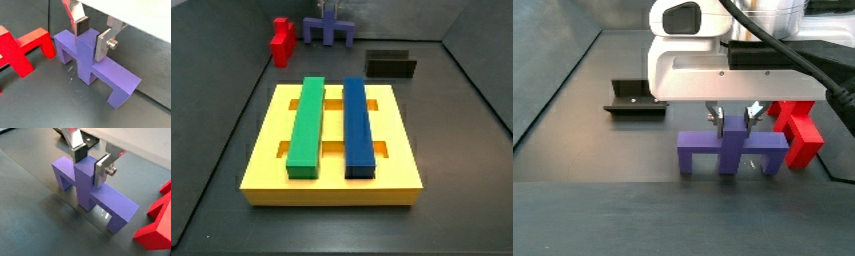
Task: Pick up the purple object. Move up. Move to above the board. Insert the purple object.
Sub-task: Pick up the purple object.
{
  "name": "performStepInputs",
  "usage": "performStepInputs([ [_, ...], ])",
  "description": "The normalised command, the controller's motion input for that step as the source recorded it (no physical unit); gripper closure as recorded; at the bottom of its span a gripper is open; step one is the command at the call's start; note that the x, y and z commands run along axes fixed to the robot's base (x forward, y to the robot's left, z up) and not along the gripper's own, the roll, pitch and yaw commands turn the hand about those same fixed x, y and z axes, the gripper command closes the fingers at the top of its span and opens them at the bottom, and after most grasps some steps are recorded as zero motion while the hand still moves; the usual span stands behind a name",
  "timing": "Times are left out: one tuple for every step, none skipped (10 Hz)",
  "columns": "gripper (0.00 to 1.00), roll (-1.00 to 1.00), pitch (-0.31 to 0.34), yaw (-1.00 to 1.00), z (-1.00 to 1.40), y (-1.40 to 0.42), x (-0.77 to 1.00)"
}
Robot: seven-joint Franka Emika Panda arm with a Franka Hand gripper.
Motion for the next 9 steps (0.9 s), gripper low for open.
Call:
performStepInputs([
  [1.0,0.0,0.0,0.0,0.0,0.0,0.0],
  [1.0,0.0,0.0,0.0,0.0,0.0,0.0],
  [1.0,0.0,0.0,0.0,0.0,0.0,0.0],
  [1.0,0.0,0.0,0.0,0.0,0.0,0.0],
  [1.0,0.0,0.0,0.0,0.0,0.0,0.0],
  [1.0,0.0,0.0,0.0,0.0,0.0,0.0],
  [1.0,0.0,0.0,0.0,0.0,0.0,0.0],
  [1.0,0.0,0.0,0.0,0.0,0.0,0.0],
  [1.0,0.0,0.0,0.0,0.0,0.0,0.0],
])
